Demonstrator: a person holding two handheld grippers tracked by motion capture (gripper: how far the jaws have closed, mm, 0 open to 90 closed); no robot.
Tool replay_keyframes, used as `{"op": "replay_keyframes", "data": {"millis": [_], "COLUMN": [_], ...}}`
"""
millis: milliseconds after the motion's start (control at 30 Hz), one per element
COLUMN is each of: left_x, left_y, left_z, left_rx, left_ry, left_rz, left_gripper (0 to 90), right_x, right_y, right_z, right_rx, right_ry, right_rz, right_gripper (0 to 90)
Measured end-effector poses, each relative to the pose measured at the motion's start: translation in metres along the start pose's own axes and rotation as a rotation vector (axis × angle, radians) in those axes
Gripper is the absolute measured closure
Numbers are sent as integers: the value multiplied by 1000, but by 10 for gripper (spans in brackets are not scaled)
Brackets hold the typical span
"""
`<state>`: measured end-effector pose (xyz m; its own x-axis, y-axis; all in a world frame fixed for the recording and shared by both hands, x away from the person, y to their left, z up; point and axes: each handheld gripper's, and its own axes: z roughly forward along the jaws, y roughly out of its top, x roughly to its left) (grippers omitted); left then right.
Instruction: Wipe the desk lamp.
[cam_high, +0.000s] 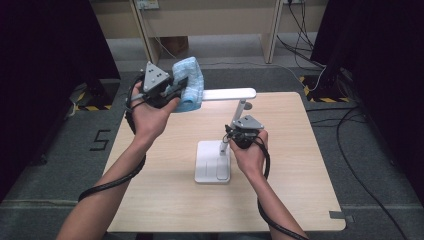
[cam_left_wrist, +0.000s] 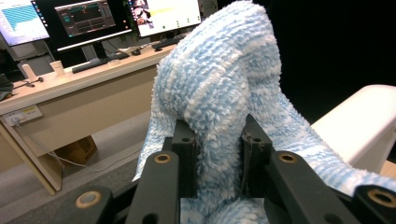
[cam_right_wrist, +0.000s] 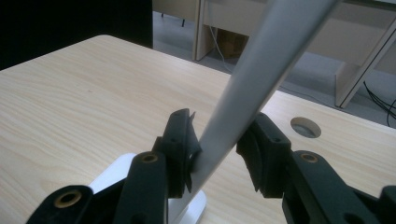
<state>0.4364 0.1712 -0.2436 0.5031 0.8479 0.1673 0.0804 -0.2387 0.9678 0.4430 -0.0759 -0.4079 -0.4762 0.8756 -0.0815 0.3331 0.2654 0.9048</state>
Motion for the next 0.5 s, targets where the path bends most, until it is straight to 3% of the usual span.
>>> {"op": "replay_keyframes", "data": {"millis": [500], "left_x": [-10], "left_y": [3], "left_z": [11], "left_rx": [25], "left_ry": [-15], "left_rz": [-9], "left_gripper": [723], "right_x": [1], "right_y": [-1], "right_z": [0], "right_rx": [-4], "right_ry": [-7], "right_rz": [-4], "right_gripper": [632]}}
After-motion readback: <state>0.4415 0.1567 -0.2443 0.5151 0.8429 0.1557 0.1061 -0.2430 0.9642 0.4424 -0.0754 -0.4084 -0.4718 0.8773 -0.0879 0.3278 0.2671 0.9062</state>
